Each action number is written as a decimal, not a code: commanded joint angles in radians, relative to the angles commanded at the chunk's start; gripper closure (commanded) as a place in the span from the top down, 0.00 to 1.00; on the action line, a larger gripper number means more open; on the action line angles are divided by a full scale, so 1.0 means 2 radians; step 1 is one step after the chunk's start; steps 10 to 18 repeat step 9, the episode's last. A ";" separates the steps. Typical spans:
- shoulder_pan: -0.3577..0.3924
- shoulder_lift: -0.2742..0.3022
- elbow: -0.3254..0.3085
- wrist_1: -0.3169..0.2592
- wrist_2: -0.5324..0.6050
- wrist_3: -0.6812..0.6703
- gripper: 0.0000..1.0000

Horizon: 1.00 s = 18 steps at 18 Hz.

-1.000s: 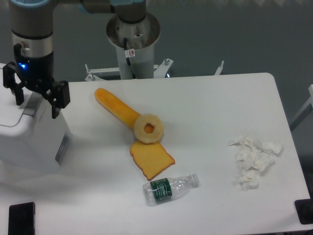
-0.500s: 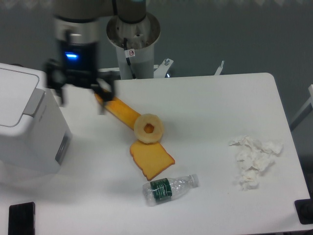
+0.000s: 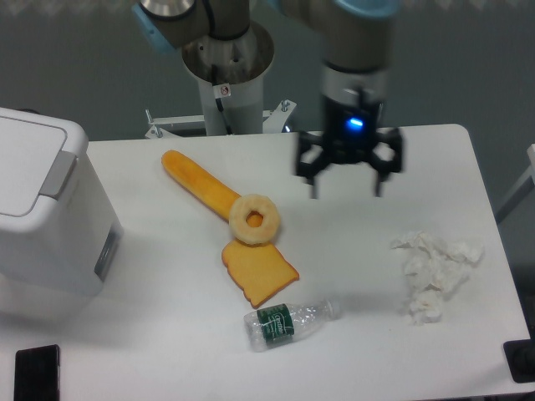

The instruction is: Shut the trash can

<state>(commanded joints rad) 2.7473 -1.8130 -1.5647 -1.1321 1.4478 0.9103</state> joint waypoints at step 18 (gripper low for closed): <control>0.030 -0.087 0.012 0.008 0.060 0.244 1.00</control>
